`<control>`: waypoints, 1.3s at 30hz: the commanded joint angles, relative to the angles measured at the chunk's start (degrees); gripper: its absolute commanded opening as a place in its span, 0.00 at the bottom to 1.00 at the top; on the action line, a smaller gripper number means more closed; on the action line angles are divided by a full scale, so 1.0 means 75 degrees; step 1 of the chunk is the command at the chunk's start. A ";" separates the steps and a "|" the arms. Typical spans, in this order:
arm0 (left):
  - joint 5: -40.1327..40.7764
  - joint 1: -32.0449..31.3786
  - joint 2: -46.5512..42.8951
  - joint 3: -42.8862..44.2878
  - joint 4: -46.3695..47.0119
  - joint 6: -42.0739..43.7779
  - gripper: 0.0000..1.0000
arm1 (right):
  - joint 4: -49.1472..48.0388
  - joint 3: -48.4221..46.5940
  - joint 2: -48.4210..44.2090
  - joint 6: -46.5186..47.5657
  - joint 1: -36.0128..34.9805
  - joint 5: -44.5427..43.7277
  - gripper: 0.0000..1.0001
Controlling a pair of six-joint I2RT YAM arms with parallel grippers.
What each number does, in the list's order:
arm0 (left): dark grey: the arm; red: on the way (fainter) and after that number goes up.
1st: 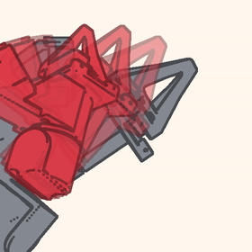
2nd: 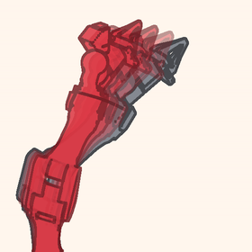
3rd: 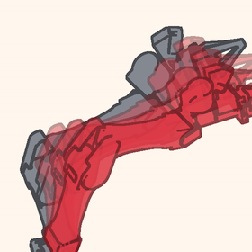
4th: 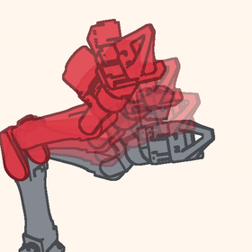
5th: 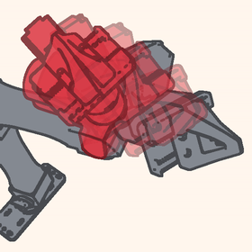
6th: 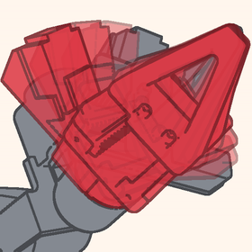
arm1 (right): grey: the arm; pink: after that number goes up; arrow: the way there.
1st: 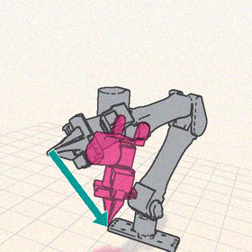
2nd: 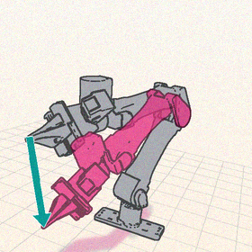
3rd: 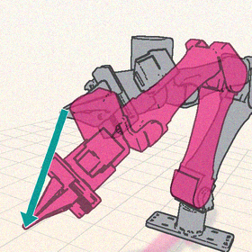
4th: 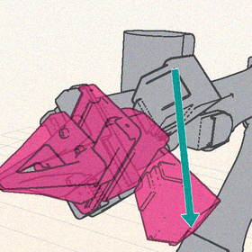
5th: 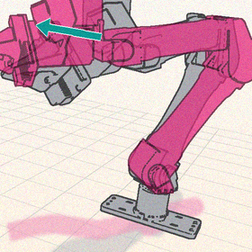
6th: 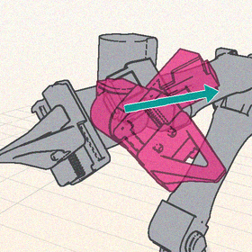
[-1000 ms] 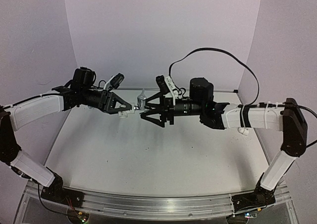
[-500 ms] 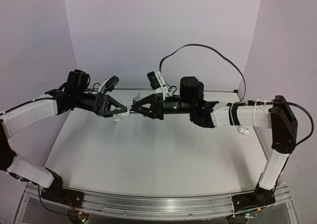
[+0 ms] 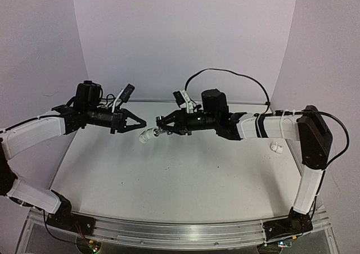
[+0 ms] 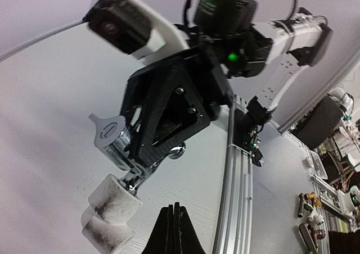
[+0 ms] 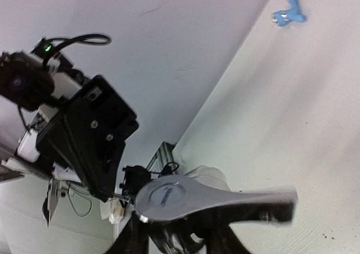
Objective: Install the water faucets
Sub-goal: Pass from the left arm to the right, then place the faucet with adapter installed at the center of the board.
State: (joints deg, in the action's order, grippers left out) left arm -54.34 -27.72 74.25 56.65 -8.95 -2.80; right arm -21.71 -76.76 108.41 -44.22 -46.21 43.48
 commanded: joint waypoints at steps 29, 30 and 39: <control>0.5522 0.0718 0.0686 0.0308 -0.0339 -0.3249 0.82 | 0.0810 0.0324 0.1584 0.1113 0.4036 -0.0306 0.71; 0.5587 0.0728 0.0712 0.0366 -0.0341 -0.3283 0.82 | 0.1436 0.0314 0.1474 0.1454 0.4051 -0.0601 0.74; 0.6647 0.0980 0.0799 0.0312 -0.0473 -0.3190 0.85 | 0.5634 0.0542 -0.0330 0.3761 0.4032 -0.4446 0.96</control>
State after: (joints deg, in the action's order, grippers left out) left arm -10.60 -21.96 80.53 57.36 -11.25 -27.07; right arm 6.67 -73.26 115.95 -24.21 -15.66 24.94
